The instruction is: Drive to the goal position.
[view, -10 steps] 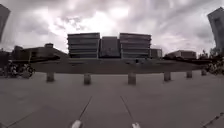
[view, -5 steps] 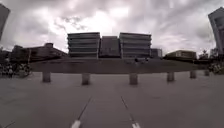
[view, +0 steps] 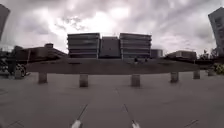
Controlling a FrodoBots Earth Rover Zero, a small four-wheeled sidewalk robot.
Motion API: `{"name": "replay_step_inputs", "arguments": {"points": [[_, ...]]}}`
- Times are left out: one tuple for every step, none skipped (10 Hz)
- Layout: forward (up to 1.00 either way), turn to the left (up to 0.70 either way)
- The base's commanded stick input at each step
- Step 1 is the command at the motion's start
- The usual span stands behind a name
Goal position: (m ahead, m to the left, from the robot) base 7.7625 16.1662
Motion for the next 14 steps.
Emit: {"name": "replay_step_inputs", "arguments": {"points": [[0.68,0.0],[0.68,0.0],[0.68,0.0],[0.68,0.0],[0.68,0.0],[0.68,0.0],[0.68,0.0],[0.68,0.0],[0.68,0.0],[0.68,0.0],[0.68,0.0],[0.68,0.0],[0.68,0.0],[0.68,0.0]]}}
